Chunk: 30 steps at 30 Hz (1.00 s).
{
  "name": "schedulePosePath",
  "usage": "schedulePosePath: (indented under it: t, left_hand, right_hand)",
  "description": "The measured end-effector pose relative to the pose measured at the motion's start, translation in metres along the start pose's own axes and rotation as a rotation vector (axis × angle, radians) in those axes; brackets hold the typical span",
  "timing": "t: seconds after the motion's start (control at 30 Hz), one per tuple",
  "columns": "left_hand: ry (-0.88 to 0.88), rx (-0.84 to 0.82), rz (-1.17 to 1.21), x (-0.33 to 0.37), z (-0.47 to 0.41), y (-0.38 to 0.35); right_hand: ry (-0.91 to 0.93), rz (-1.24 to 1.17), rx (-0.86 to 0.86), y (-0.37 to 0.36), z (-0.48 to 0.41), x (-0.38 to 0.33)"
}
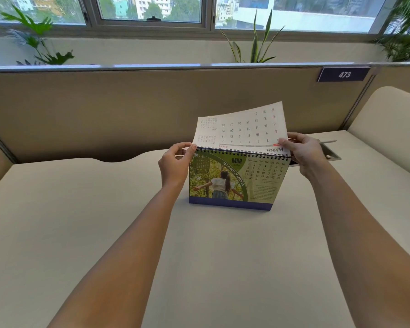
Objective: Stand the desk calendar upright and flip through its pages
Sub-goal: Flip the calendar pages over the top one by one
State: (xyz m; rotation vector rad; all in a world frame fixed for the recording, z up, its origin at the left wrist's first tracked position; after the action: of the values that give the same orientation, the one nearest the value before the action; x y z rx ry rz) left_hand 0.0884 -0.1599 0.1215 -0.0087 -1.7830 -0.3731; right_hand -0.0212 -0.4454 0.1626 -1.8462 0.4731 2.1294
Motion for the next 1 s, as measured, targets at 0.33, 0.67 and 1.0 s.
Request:
schedulePosePath:
  t: [0.33,0.67,1.0]
  left_hand:
    - [-0.060,-0.011,-0.048,0.006,0.002,-0.001]
    - [-0.056,0.029,-0.097,0.008,0.000,0.002]
    - [-0.042,0.064,-0.131,0.011,0.002,0.002]
  right_hand:
    - [0.035,0.167,0.084,0.009,-0.006,0.010]
    - [0.232,0.354,0.403,0.006,0.021,0.027]
    - [0.399,0.357,0.561,-0.007,0.059,0.063]
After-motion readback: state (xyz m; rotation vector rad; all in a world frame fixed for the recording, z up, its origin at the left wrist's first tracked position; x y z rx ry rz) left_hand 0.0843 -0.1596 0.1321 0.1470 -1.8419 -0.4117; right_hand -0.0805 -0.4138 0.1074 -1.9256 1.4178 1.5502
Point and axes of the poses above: each hand's wrist, its own z-axis away from the middle knuckle, its own y-axis out of the back of the hand, x = y × z, the point moved 5 cm from there along -z, towards the middle knuckle, and after that the axes turned 15 degrees about -x, right-handed, at the moved point
